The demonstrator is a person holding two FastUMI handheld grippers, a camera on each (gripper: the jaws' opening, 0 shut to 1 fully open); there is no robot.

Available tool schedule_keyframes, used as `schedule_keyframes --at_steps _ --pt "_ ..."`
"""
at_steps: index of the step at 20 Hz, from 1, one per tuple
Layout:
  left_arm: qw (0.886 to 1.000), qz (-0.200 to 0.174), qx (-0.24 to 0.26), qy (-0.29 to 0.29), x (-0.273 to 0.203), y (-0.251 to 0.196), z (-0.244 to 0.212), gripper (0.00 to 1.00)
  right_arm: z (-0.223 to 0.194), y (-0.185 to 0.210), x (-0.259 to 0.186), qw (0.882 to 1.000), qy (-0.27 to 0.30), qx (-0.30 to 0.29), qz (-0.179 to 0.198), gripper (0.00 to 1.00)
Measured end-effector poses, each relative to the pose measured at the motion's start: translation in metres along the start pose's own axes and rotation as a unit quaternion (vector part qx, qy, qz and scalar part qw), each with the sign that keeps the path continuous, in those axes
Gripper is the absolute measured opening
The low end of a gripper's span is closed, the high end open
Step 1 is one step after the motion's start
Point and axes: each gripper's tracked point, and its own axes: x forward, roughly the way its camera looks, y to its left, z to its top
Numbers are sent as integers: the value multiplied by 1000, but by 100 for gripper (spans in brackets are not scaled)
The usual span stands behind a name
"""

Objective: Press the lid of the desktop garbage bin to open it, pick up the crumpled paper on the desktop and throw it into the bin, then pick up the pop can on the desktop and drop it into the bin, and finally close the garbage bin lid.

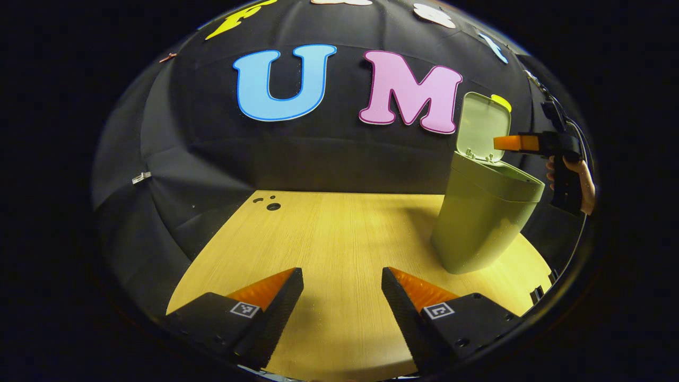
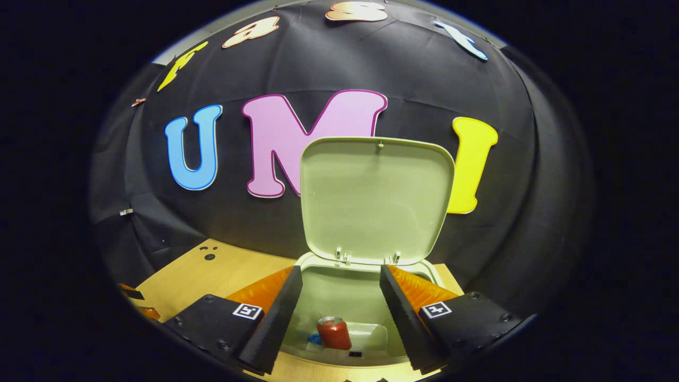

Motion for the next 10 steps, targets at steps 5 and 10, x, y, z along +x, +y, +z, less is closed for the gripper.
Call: schedule_keyframes --at_steps 5,10 --pt "1000 2 -3 3 -2 4 -3 96 48 -8 -2 999 -36 8 -8 94" --pt "1000 8 -14 6 -4 8 -6 96 96 -11 -6 997 -75 7 -8 94"
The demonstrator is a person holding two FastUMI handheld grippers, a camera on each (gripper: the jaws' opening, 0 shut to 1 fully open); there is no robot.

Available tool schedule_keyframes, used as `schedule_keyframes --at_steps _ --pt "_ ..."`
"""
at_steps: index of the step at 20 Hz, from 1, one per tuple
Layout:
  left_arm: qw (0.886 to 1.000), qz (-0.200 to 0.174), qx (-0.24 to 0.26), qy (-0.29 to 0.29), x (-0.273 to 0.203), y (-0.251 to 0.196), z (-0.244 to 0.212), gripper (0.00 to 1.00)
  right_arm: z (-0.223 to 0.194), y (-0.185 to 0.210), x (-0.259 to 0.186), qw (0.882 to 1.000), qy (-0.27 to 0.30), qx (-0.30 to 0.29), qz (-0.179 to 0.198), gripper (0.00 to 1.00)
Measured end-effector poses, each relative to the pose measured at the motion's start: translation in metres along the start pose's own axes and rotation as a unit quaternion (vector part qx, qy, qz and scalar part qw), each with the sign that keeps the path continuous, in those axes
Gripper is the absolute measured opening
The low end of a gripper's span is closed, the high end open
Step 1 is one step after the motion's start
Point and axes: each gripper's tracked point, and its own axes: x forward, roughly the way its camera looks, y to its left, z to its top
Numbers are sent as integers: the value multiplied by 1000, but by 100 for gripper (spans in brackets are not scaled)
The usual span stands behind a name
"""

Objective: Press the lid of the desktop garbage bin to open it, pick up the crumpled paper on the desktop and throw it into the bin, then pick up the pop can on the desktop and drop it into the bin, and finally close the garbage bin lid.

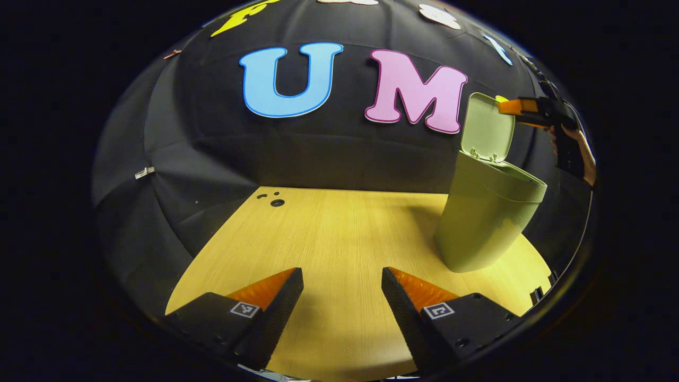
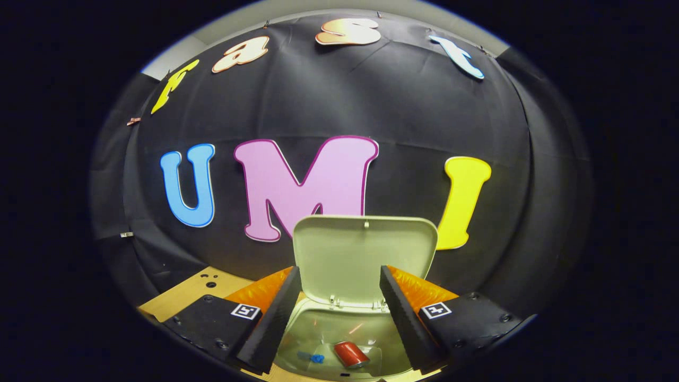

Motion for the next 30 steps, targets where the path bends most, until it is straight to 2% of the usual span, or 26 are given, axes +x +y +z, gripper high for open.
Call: schedule_keyframes --at_steps 8,13,21,22,23,30 --pt "1000 11 -11 4 -4 6 -4 96 65 -9 23 999 -49 4 -19 94" --pt "1000 20 -22 8 -4 9 -8 96 82 -20 50 998 -50 6 -35 94" --pt "999 39 -35 7 -8 20 -12 96 67 -27 85 999 -16 3 -40 94" --pt "999 41 -36 6 -9 21 -12 99 62 -27 87 999 -8 4 -39 94" --pt "998 41 -37 4 -10 22 -12 96 57 -27 88 999 1 2 -39 94" --pt "999 33 -33 5 -11 22 -18 96 42 -26 70 999 29 9 -36 94"
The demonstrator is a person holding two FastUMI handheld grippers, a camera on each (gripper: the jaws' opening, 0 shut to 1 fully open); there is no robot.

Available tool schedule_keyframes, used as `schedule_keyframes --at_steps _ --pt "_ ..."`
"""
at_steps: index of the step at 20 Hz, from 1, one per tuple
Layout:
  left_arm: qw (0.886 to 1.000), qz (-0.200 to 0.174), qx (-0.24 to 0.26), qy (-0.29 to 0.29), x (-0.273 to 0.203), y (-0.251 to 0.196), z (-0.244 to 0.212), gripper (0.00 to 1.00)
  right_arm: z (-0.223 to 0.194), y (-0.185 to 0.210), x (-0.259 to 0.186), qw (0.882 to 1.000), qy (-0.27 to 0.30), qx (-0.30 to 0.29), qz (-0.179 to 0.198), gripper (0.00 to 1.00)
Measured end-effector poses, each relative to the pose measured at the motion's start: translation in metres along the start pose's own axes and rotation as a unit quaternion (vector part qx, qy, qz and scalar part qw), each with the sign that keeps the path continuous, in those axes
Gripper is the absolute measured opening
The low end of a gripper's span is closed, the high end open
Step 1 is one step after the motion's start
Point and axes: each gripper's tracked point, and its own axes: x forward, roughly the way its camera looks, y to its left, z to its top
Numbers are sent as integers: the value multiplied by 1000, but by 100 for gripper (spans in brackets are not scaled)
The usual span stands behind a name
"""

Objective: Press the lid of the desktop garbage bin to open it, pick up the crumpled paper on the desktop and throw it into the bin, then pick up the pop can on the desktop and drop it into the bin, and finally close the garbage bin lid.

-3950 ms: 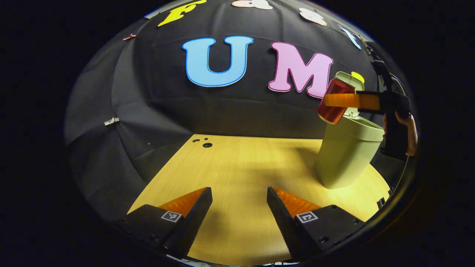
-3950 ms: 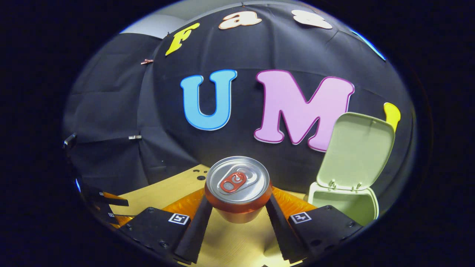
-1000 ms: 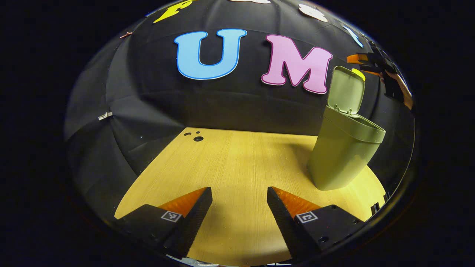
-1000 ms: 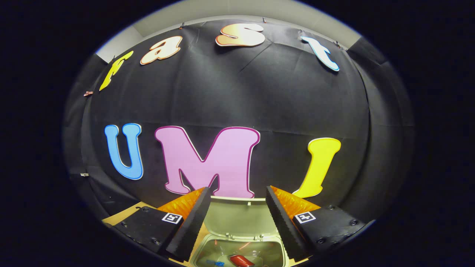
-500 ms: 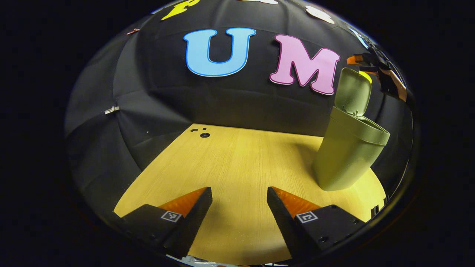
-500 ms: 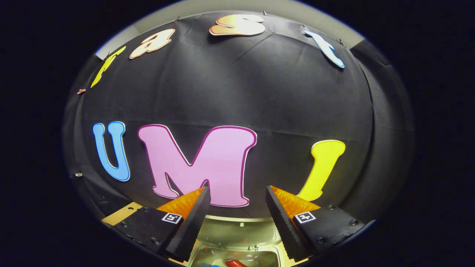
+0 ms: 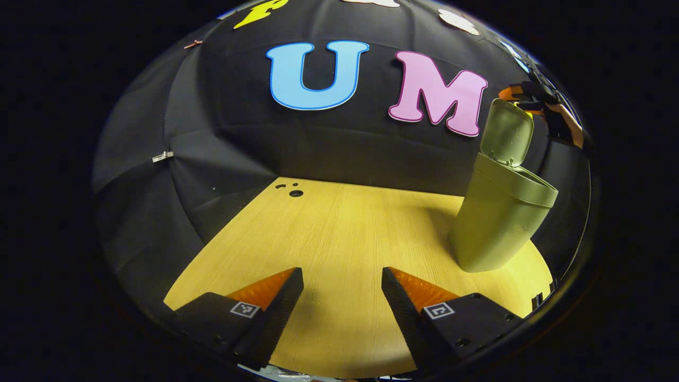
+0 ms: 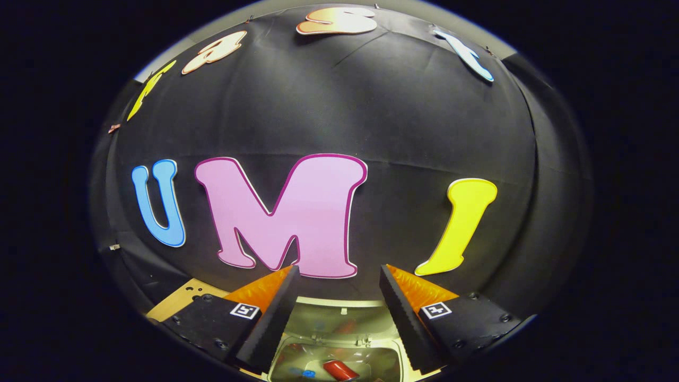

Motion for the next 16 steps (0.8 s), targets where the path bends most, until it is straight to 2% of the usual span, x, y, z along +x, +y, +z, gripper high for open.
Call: schedule_keyframes --at_steps 7,16 --pt "1000 -24 3 -8 1 -6 6 96 -23 2 -45 1000 18 8 0 94" --pt "999 -38 18 -2 -6 -2 -1 96 -75 7 -92 999 40 18 -1 94"
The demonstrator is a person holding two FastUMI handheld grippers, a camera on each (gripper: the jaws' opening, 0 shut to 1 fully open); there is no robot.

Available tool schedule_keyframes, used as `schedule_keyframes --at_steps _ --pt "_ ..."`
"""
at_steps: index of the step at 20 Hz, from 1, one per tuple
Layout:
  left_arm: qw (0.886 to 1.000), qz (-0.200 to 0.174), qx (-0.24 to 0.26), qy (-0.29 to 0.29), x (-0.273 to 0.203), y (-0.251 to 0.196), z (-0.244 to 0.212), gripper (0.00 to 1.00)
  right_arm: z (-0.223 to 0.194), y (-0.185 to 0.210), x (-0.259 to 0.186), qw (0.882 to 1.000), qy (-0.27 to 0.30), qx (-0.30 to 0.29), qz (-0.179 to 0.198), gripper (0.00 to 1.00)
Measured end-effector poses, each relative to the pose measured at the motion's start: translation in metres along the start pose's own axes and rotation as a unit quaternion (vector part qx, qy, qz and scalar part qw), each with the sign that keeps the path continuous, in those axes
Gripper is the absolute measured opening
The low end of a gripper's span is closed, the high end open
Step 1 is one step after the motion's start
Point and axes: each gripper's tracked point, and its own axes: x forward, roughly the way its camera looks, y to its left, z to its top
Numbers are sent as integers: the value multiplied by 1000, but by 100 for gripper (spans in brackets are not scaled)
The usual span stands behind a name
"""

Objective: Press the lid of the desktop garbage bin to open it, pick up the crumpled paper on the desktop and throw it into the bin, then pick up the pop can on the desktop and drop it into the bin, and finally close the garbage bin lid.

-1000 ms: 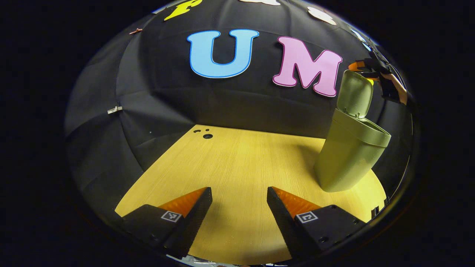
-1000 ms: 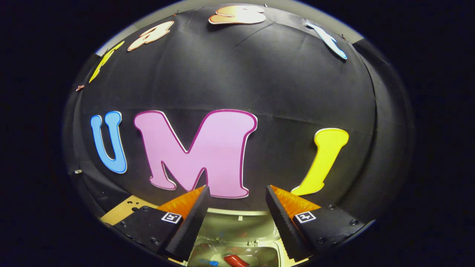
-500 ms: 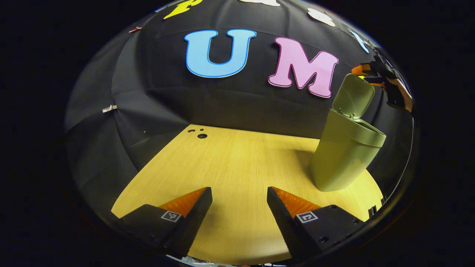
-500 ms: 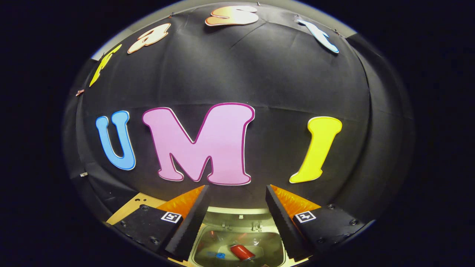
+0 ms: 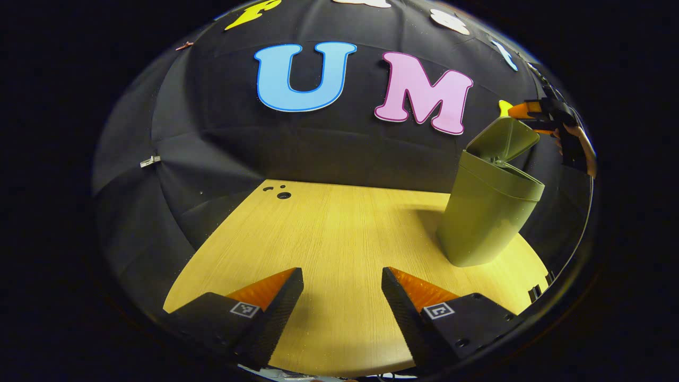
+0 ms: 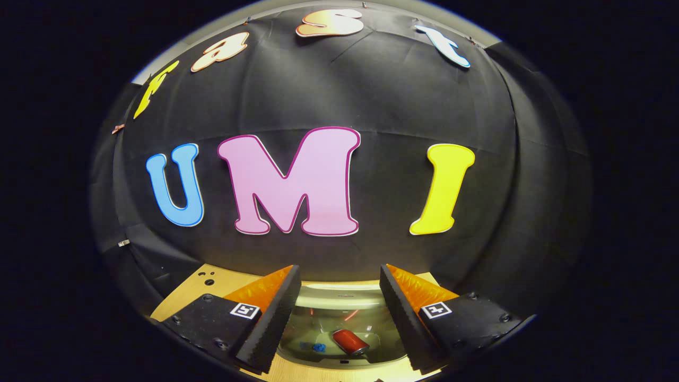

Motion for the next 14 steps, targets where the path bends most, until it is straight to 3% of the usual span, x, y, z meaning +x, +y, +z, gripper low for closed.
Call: schedule_keyframes --at_steps 14 --pt "999 -23 30 -17 -6 -8 18 96 -106 -4 -21 998 62 -1 -33 94"
